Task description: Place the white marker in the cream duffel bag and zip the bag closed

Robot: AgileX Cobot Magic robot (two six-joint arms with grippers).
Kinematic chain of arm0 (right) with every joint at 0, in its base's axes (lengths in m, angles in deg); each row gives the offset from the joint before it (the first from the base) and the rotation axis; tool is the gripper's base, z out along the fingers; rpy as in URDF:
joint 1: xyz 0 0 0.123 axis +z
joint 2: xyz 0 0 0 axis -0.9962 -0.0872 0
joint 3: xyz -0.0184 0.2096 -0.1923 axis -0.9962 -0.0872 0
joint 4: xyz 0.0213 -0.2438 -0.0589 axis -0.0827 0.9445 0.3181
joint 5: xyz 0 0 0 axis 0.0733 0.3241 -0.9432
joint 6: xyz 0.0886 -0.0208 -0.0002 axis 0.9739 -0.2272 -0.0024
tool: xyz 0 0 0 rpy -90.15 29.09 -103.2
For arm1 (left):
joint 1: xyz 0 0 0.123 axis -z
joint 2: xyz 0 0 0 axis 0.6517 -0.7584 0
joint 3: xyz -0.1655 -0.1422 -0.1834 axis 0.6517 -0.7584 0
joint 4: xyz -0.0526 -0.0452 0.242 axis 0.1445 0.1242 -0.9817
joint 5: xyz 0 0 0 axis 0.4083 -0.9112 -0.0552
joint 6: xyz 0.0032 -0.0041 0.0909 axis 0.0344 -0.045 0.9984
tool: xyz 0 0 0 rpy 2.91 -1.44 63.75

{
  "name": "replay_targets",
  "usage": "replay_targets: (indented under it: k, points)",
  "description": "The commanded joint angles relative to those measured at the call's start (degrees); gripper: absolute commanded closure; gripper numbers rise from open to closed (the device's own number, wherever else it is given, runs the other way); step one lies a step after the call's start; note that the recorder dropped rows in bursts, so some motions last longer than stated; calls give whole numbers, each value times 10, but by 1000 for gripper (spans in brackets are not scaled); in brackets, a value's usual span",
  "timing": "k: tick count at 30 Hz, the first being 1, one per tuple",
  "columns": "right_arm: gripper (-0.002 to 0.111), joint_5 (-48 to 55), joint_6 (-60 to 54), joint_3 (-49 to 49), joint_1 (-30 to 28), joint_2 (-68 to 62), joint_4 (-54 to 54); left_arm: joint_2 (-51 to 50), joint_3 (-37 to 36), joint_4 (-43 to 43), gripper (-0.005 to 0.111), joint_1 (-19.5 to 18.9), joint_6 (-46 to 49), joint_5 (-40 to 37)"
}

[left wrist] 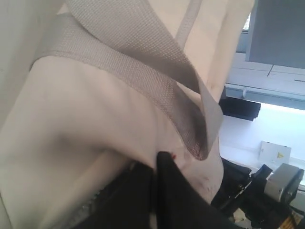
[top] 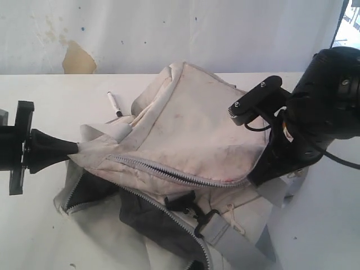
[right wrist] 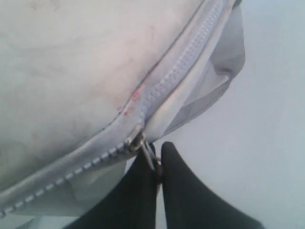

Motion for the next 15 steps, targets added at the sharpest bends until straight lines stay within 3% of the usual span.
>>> replay_targets:
  k: [1,5,13,15]
  points:
    - [108,-8,16,-1,-6,4,-12,2,14,1,105,-24,125,-38]
    - [108,-28,16,-1,-6,4,-40,2,33,-1,88,-22,160,-46]
    - [108,-32,17,-1,-6,4,-66,2,46,-26,31,-22,141,-46]
    - [108,-39,17,-1,-6,4,-82,2,46,-44,29,-22,119,-46]
